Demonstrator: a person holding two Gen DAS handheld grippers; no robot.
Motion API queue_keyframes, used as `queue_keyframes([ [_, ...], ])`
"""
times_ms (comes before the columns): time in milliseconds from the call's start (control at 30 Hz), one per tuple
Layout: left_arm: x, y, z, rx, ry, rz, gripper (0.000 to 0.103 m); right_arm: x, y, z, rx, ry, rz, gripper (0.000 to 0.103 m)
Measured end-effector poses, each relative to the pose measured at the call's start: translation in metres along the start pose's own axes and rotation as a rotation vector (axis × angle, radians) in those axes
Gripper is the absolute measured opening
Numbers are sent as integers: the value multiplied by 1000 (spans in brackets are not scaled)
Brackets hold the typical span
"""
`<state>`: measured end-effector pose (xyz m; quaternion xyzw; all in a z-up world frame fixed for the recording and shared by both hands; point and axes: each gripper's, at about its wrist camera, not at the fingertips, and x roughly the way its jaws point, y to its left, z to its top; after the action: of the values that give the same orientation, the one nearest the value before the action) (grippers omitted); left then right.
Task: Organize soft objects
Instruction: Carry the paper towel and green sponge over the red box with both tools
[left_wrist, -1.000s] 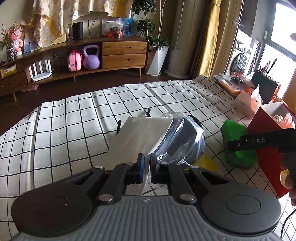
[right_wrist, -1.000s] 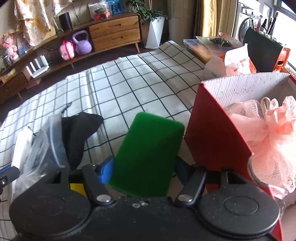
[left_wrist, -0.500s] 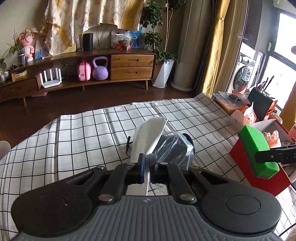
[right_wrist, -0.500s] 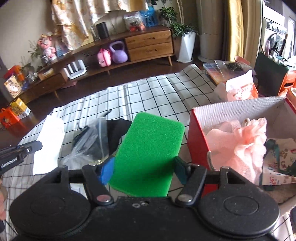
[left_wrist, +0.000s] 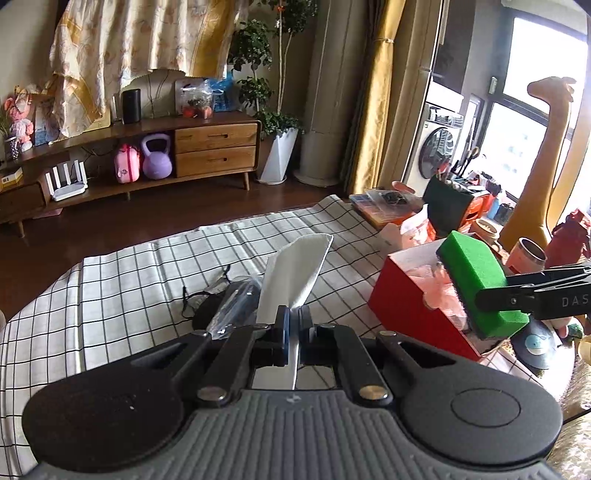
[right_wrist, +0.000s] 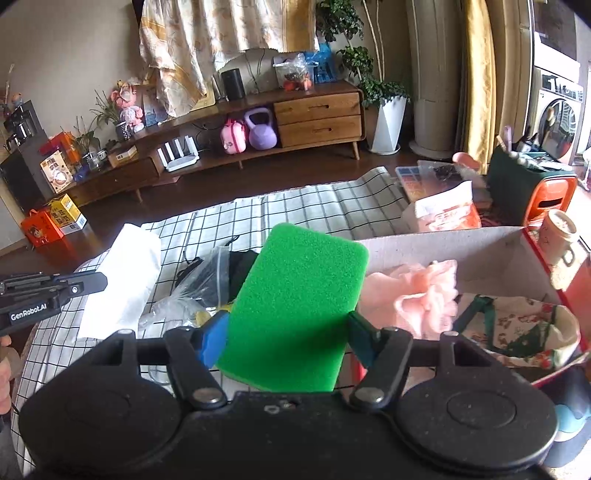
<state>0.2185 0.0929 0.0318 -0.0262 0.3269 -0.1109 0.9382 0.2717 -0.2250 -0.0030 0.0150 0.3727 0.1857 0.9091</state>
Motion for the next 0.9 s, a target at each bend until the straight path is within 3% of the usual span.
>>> queue_keyframes([
  [400,15,-108,9,109,6,-119,5,-33,-67,-10,12,-16,-79,67],
  [900,66,-211,14,197,32,-218,5,-15,-166,-12,94,-8,-236,67],
])
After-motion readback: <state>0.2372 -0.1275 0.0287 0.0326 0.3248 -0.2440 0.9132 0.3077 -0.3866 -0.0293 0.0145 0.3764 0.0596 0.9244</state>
